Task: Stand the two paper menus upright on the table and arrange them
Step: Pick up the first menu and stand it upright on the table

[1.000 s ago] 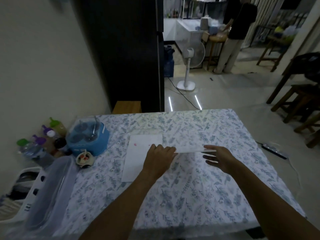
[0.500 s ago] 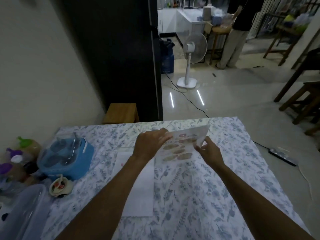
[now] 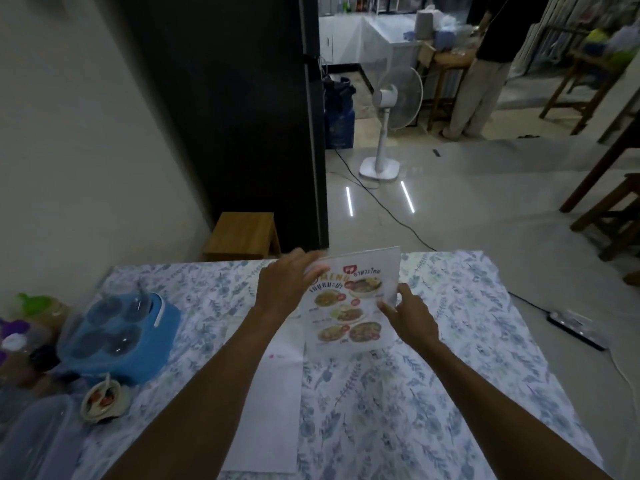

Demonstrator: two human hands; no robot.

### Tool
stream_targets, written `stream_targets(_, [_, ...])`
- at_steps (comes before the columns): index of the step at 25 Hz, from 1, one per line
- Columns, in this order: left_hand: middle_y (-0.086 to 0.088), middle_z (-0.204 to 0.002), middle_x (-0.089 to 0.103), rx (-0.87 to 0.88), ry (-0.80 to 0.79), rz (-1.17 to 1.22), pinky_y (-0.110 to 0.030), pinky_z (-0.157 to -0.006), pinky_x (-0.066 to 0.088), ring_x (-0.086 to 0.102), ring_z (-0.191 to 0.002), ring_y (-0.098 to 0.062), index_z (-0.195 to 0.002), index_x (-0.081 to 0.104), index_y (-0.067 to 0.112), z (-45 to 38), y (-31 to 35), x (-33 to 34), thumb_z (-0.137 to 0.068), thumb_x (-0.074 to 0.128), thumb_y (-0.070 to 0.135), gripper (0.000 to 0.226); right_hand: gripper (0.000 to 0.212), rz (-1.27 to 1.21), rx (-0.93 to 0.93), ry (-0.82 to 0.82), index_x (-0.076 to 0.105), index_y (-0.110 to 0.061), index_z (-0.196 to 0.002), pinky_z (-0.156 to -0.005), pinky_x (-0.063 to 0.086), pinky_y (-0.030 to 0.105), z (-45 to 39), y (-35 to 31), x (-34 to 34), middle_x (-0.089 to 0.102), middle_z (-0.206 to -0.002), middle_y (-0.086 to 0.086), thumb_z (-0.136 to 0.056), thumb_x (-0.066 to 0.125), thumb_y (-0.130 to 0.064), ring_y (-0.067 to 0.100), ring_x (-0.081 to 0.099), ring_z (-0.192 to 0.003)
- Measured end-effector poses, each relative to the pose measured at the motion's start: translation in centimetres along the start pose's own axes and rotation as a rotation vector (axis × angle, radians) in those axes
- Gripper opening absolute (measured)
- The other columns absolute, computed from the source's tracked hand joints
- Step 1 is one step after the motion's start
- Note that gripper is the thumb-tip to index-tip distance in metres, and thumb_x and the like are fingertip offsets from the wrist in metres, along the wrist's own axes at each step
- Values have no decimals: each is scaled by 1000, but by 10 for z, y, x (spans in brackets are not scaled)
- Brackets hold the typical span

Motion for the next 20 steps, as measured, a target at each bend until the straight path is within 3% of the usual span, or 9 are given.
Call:
stream_targets(3, [7, -95, 63, 28, -5, -33, -23, -57, 37, 62, -77, -10, -126, 61, 32, 3, 4, -2, -96, 50, 52, 38, 55, -3, 28, -9, 45, -23, -125, -71, 59, 44, 6, -6, -3, 68, -105, 8, -85, 57, -58, 25, 67, -88])
stream_targets(7, [-1, -102, 63, 118, -50, -101, -29, -58, 51, 62, -74, -14, -134, 55, 25, 8, 9, -13, -93, 56, 50, 48, 58, -2, 81, -12, 42, -15, -130, -74, 56, 40, 24, -18, -13, 70, -112, 11, -87, 64, -47, 27, 67, -97])
stream_targets(10, [-2, -110, 59, 62, -56, -98, -31, -60, 54, 62, -79, -16, -140, 45, 25, 10, 8, -28, -94, 45, 59, 57, 59, 1, 83, 22, 41, -15, -130, -74, 58, 43, 43, -31, -17, 70, -111, 11, -86, 66, -44, 28, 68, -95])
stream_targets(14, [-5, -127, 52, -16, -60, -45, -37, -65, 57, 61, -99, -20, -146, 36, 23, 41, -5, -48, -92, 44, 64, 68, 56, 21, 85, 9, 43, -16, -129, -80, 57, 44, 77, -50, -1, 70, -110, 10, -85, 66, -43, 27, 67, -96])
stream_targets(17, [-5, -143, 45, -84, -111, -41, -38, -80, 52, 56, -117, -23, -149, 33, 25, 89, -33, -58, -93, 41, 64, 69, 54, 26, 75, -54, 45, -16, -131, -82, 54, 38, 113, -71, 35, 67, -117, 11, -87, 62, -42, 30, 65, -101])
stream_targets(20, [-6, -145, 44, -198, -191, -56, -42, -88, 50, 56, -119, -26, -146, 35, 25, 151, -75, -51, -94, 40, 64, 65, 56, 62, 89, -174, 43, -17, -132, -85, 53, 39, 150, -75, 95, 70, -112, 10, -88, 62, -45, 28, 66, -101])
Point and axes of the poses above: each hand's wrist, its own z-axis away from the middle knuckle, its own x-axis out of the palm, y = z × x, the point moved 2 cm from there along -z, towards the middle knuckle
